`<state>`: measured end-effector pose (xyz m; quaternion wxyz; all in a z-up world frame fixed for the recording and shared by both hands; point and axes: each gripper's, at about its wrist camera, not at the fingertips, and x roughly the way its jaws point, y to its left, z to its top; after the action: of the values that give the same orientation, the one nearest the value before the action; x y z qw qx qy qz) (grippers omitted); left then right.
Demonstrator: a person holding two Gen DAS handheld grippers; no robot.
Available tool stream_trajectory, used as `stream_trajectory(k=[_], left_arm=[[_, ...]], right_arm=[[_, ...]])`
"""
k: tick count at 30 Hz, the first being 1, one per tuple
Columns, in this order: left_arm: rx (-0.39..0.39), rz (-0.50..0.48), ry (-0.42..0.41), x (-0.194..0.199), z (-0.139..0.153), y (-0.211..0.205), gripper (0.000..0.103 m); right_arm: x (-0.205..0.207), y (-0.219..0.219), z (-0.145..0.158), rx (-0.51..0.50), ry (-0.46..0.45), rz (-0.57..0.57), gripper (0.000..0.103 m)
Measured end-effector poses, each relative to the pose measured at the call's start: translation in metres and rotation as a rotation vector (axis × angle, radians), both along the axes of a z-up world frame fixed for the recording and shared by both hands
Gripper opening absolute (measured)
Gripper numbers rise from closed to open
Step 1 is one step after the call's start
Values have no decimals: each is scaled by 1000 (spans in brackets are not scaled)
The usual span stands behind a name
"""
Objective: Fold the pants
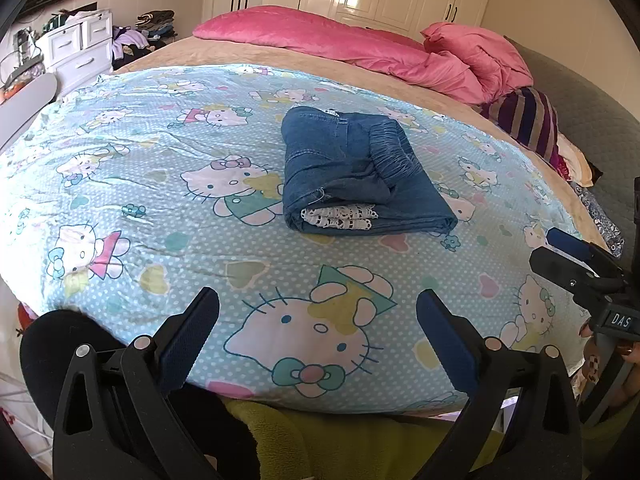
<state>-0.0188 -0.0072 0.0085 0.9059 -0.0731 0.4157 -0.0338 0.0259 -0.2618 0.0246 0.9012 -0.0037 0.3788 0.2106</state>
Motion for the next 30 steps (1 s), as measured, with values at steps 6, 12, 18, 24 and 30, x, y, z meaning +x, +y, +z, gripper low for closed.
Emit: stream_trajectory(k=[6, 12, 18, 24, 30], left_arm=[[1, -1, -1, 0, 0, 0, 99], [2, -1, -1, 0, 0, 1, 99], [0, -3, 0, 0, 0, 1, 99], [2, 1, -2, 0, 0, 1, 99], [7, 1, 0, 0, -1, 1, 99]], right_arm=[[1, 0, -1, 2, 3, 1, 94], [1, 0, -2, 2, 5, -2, 94], [2, -1, -4, 2, 8, -6, 94], [2, 0, -5, 1, 13, 0, 94], [2, 0, -6, 1, 15, 3, 94]])
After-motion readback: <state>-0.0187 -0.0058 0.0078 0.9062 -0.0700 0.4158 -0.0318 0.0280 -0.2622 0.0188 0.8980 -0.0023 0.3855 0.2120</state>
